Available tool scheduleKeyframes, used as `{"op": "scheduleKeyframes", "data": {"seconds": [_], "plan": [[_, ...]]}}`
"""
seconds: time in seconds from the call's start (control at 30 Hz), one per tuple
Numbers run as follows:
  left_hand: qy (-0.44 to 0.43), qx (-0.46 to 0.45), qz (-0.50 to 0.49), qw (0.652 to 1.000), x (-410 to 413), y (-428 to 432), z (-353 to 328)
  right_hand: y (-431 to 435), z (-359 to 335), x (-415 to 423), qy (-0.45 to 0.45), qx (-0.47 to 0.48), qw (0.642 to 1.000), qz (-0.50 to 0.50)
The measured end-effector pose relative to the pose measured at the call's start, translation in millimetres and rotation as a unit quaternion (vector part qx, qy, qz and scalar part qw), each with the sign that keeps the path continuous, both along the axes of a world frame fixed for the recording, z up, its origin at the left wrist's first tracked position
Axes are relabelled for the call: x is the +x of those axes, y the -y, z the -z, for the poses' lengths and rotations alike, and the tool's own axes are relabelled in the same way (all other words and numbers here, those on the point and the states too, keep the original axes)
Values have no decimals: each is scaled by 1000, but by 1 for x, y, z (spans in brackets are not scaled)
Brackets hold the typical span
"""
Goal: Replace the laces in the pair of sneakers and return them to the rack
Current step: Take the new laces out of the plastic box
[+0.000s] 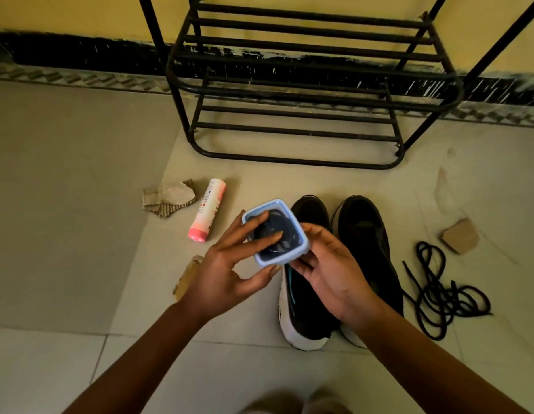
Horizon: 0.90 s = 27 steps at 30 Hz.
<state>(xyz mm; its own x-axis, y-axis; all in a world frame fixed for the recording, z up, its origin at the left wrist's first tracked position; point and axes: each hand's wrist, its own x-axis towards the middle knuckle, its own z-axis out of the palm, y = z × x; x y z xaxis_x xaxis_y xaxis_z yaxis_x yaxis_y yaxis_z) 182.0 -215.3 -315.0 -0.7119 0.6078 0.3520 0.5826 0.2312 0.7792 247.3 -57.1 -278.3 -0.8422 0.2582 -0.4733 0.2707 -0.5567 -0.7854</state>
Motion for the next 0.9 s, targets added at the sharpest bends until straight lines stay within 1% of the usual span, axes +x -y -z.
{"op": "scheduleKeyframes", "data": {"seconds": [0.07, 0.13, 0.17, 0.23, 0.3, 0.33, 0.43, 0.53, 0.7, 0.8, 0.9], "plan": [[22, 24, 1, 999, 6, 0, -8, 4, -5, -2, 19, -110, 993, -25], [29, 5, -5, 1000, 8, 5, -13, 10, -8, -3, 52, -197, 977, -65], [17, -20, -15, 1000, 7, 8, -16, 13, -8, -3, 59, -225, 970, -76], [-56, -81, -44, 994, 8, 14, -20, 19, -4, -2, 67, -252, 963, -70], [-134, -113, -72, 982, 13, 18, -23, 27, 2, -2, 71, -249, 964, -50], [-145, -113, -87, 979, 17, 18, -24, 32, 4, -2, 70, -247, 966, -44], [-101, -94, -128, 982, 29, 21, -23, 43, 6, -1, 54, -240, 969, -30], [-104, -98, -141, 980, 34, 24, -15, 46, 10, 1, 40, -225, 973, -20], [-194, -129, -150, 961, 38, 21, -9, 47, 15, 5, 54, -218, 974, -9], [-242, -121, -157, 950, 37, 19, -9, 49, 15, 6, 52, -225, 973, -10], [-267, -109, -159, 944, 35, 20, -6, 54, 15, 7, 50, -219, 974, -10]]}}
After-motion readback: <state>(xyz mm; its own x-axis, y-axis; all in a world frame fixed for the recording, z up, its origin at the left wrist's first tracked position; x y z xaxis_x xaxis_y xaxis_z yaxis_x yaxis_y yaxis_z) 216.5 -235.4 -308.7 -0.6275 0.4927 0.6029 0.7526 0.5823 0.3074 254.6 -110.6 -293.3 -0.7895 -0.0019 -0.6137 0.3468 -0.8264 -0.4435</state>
